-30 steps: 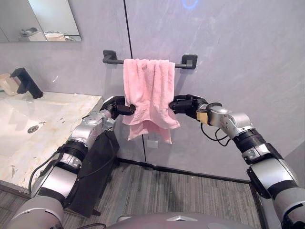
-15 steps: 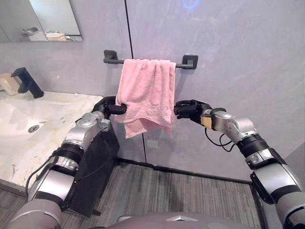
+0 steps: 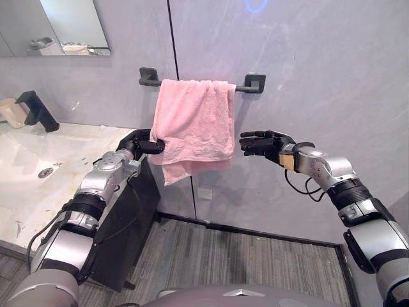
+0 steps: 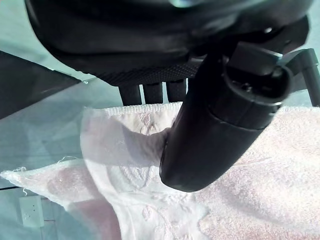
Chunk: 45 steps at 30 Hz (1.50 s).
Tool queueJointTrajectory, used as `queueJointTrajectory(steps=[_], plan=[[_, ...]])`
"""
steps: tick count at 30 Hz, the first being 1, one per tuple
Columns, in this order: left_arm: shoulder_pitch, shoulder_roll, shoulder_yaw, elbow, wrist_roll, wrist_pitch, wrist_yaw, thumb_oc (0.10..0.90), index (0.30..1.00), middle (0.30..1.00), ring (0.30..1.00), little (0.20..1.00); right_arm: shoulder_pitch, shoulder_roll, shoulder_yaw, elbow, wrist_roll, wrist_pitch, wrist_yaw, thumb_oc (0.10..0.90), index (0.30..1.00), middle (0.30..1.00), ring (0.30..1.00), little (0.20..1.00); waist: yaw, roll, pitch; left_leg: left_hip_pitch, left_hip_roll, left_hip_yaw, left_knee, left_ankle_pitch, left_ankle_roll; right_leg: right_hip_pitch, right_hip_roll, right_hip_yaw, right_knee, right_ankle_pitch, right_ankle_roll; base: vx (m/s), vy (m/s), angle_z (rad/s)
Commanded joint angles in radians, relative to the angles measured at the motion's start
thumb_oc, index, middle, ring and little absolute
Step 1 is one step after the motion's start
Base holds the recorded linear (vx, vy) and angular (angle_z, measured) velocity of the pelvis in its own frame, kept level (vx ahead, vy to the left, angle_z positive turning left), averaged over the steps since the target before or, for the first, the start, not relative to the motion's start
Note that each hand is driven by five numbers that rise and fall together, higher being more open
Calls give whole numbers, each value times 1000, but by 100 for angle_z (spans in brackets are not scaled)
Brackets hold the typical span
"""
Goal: Organize the bathroom.
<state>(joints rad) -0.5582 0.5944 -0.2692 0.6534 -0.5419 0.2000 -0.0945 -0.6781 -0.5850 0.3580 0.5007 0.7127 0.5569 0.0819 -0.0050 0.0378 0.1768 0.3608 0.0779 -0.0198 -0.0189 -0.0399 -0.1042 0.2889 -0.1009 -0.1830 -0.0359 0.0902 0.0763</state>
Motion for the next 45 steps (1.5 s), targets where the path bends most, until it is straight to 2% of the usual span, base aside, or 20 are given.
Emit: queueJointTrajectory(steps=[1,7,14,20,26,32,33,34,35,45], plan=[[18,38,-21,-3,22,-86,13,400,300,300,300,300,-52,-10,-16,2,-4,-151,-10,800,900,900,900,900,27,-16,-152,-100,-20,56,46,104,17,-69,-28,5,80,-22,78,0,0,0],[-19,18,-62,15,7,-92,7,400,300,300,300,300,-110,23,8,29,-39,-227,-62,800,900,900,900,900,32,-12,-162,-99,-26,55,44,101,17,-66,-29,2,74,-20,81,0,0,0],[-30,-5,-83,4,-8,-96,0,400,300,300,300,300,-120,62,24,55,-81,-249,-88,800,900,900,900,900,37,-6,-166,-94,-32,48,48,95,21,-62,-35,1,80,-20,82,11,14,1],[-22,-25,-87,-11,-2,-98,0,400,300,300,300,300,-118,99,46,67,-73,-239,-107,800,900,900,900,900,40,-2,-172,-90,-34,46,42,94,21,-60,-36,0,75,-18,82,6,4,0],[-12,-32,-81,-28,1,-79,-10,400,300,300,300,300,-122,180,92,71,-86,-204,-142,800,900,900,900,900,50,4,-186,-85,-37,45,44,90,22,-58,-38,-2,74,-17,79,36,6,1],[-14,-29,-82,-26,-6,-76,-17,400,300,300,300,300,-134,213,114,73,-89,-189,-159,800,900,900,900,900,54,11,-184,-82,-39,45,48,89,22,-59,-40,-3,78,-15,79,11,0,0],[-15,-31,-85,-19,-5,-79,-18,400,300,300,300,300,-141,221,116,75,-83,-187,-166,562,542,542,542,542,55,13,-181,-82,-39,45,51,87,23,-60,-42,-3,82,-16,79,0,0,0],[-16,-31,-86,-18,-7,-80,-18,400,300,300,300,300,-142,221,117,75,-82,-185,-168,562,542,542,542,542,55,14,-180,-82,-40,44,52,87,23,-61,-43,-3,83,-16,79,0,0,0],[-17,-31,-86,-17,-8,-80,-19,400,300,300,300,300,-143,221,117,75,-78,-185,-169,409,314,314,314,314,55,15,-180,-83,-40,44,52,87,23,-61,-43,-4,84,-16,79,0,0,0],[8,-20,-77,-13,3,-90,-30,400,300,300,300,300,-134,221,130,59,-80,-170,-156,400,300,300,300,300,56,15,-187,-80,-39,55,50,84,25,-64,-45,-7,88,-18,83,0,0,0]])
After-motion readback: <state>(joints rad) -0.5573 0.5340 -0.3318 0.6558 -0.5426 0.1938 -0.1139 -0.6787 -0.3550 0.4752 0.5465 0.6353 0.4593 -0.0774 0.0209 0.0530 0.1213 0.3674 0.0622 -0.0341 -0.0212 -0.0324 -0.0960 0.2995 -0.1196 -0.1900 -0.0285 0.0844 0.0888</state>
